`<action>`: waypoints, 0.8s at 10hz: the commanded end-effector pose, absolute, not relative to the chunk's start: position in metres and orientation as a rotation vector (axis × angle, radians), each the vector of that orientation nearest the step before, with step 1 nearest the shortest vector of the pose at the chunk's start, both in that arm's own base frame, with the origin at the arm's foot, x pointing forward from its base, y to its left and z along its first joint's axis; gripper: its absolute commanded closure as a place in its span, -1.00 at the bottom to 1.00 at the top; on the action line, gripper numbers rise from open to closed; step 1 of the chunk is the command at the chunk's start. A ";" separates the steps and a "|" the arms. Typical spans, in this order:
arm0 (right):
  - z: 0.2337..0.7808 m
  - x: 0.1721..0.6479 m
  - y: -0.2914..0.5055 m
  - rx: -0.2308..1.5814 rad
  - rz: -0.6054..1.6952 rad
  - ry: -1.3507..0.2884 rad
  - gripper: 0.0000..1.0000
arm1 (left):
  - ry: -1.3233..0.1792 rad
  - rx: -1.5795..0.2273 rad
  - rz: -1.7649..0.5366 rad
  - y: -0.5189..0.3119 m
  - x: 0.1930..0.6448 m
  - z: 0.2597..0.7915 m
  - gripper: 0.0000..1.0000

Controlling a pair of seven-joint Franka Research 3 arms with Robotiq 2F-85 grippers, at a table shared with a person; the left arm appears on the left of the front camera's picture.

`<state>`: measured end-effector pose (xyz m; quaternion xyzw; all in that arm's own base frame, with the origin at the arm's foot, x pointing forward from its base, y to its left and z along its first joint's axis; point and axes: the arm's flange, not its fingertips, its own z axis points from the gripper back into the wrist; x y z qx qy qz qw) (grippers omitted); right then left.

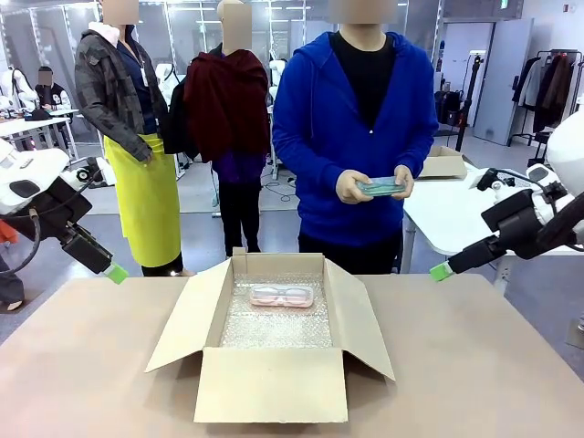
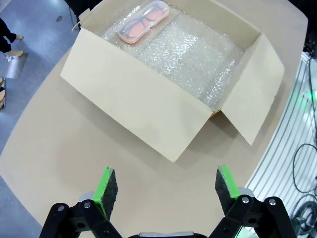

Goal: Pack the glasses set securely to prepare it for shipping.
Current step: Put the Glasses case from the right side of the table into the Package Box.

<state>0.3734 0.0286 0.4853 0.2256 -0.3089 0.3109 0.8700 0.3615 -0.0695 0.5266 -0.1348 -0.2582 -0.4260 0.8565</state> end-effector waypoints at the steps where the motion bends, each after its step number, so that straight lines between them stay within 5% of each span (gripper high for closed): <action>1: 0.485 0.373 0.029 0.460 0.657 -0.654 -1.00 | -0.551 -0.308 -0.913 -0.066 0.362 0.527 -1.00; 8: 0.485 0.373 0.029 0.460 0.657 -0.654 -1.00 | -0.551 -0.308 -0.913 -0.066 0.362 0.527 -1.00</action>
